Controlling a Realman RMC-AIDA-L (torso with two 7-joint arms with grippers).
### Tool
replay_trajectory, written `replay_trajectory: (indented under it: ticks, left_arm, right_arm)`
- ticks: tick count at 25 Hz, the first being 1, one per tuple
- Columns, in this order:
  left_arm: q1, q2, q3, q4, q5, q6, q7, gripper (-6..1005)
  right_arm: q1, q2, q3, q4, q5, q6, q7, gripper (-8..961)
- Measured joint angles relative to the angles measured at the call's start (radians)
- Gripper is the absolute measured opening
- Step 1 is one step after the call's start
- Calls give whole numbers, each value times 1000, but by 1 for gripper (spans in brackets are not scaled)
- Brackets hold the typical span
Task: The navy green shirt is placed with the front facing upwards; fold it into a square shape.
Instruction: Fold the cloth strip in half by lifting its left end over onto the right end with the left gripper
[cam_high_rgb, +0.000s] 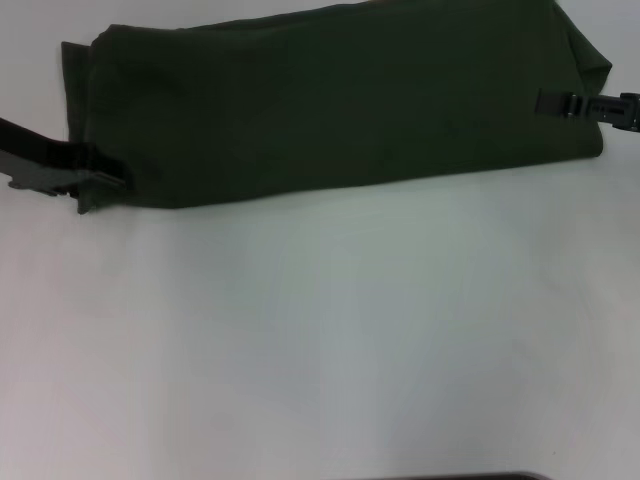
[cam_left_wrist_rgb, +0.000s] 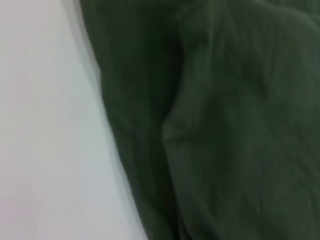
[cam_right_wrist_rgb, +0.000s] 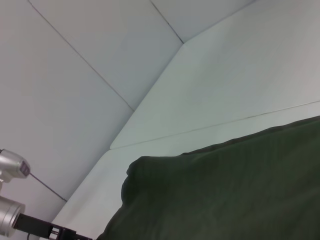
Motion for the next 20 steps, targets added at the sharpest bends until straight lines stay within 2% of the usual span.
replay_trajectory:
  ticks: [1,7,12,14,17,20]
  left_arm:
    - [2,-1,2,6,1,0,2,800]
    - [-2,-2,12,3,1,7,16,609]
    - [-9,-2,12,-3,2,15,22,337]
    - [-9,-1,12,-5,2,13,23,257]
    - [-9,3,12,-5,3,13,27,137]
    - [-8,4,12,-1,3,16,38,21]
  right_arm:
    - [0,0,0,0,0,0,0,721]
    - [0,-4,8,2,0,4,18,720]
    - [4,-10,9,3,0,-1,36,720]
    - [4,-15,8,3,0,0,45,720]
    - [8,-33,5,-3,-19,10,83,720]
    - [30,-73,4,-13,-113,43,202,720]
